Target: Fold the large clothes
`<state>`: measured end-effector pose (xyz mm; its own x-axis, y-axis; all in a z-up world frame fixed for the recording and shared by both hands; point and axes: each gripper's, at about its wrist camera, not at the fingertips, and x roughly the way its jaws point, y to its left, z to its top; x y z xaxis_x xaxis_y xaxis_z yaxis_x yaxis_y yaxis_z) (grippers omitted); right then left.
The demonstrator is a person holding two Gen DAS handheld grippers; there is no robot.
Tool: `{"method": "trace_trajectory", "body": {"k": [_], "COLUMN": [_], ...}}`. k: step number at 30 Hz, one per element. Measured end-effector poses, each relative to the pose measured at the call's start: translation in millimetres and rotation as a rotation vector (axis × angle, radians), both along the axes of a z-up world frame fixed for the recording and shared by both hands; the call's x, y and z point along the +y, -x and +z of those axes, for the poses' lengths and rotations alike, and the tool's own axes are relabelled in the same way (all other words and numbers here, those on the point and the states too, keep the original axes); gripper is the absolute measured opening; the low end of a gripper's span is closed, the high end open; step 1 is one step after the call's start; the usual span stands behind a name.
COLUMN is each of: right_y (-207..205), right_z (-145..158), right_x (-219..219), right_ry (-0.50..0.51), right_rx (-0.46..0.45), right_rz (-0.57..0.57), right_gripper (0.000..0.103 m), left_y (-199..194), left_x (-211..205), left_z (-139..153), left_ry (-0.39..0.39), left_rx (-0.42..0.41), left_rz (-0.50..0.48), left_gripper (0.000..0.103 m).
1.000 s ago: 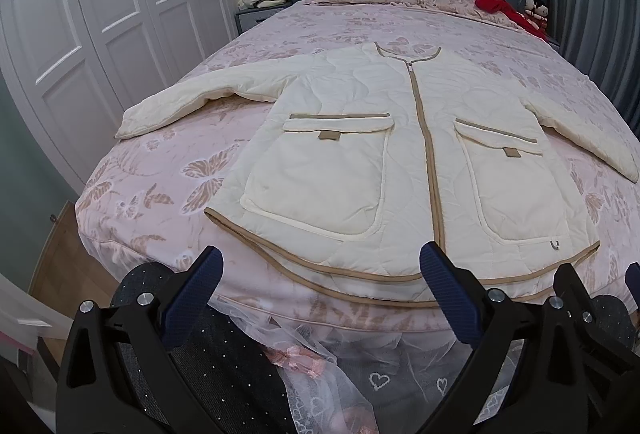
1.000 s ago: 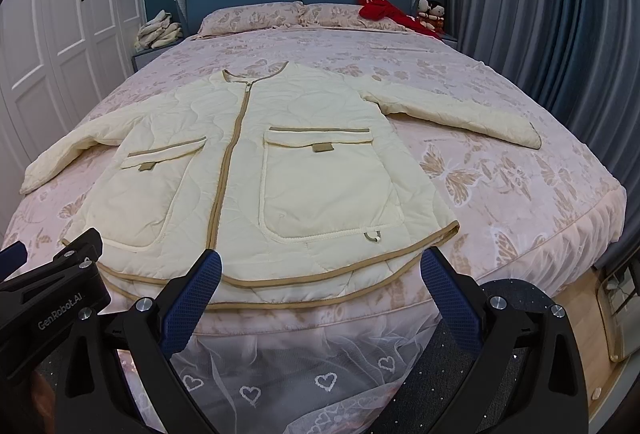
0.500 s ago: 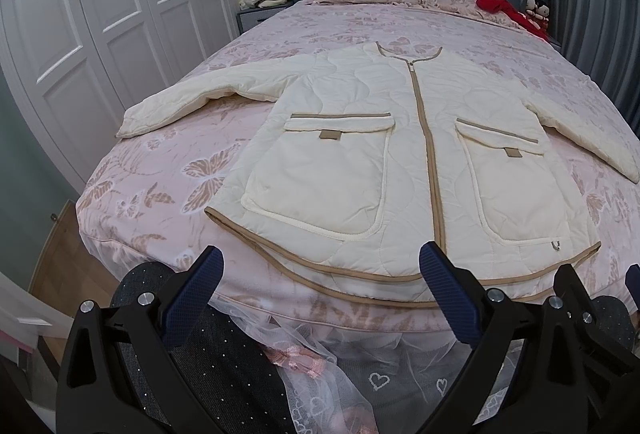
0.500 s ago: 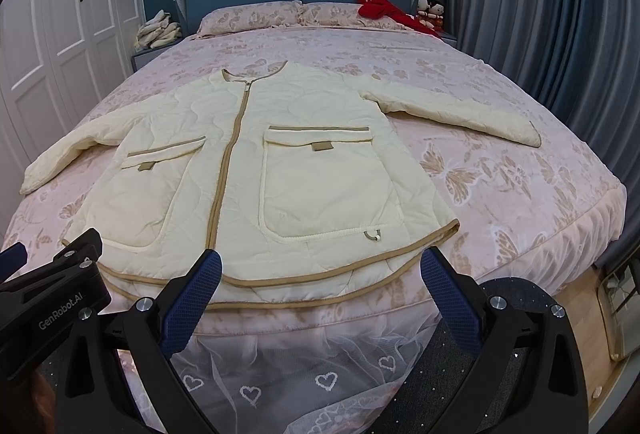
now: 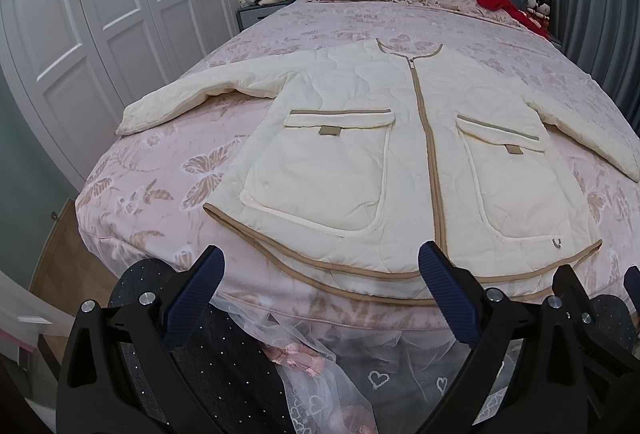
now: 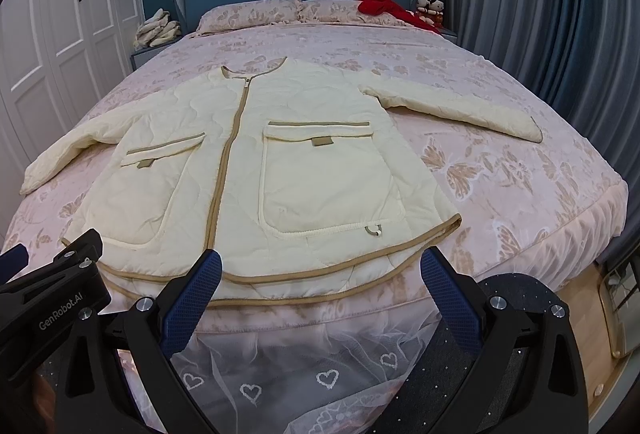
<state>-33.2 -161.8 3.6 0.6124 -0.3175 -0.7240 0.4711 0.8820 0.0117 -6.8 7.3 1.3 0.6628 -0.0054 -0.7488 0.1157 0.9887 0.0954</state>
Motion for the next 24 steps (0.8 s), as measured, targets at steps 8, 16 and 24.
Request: {"method": "trace_trajectory", "body": {"k": [8, 16, 24], "right_y": [0.2, 0.1, -0.1], "right_z": [-0.7, -0.9, -0.9], "right_x": [0.1, -0.3, -0.7], "right_ry": [0.0, 0.0, -0.001], "right_rx": [0.0, 0.001, 0.001], "right_rz": [0.0, 0.0, 0.0], "right_gripper": [0.098, 0.098, 0.098], "left_y": [0.6, 0.4, 1.3], "left_x": [-0.6, -0.8, -0.6], "left_z": [-2.1, -2.0, -3.7], "left_ry": [-0.002, -0.002, -0.003], "left_rx": [0.002, 0.002, 0.004], "left_rz": [0.001, 0.001, 0.002], "left_gripper": [0.095, 0.095, 0.094]}}
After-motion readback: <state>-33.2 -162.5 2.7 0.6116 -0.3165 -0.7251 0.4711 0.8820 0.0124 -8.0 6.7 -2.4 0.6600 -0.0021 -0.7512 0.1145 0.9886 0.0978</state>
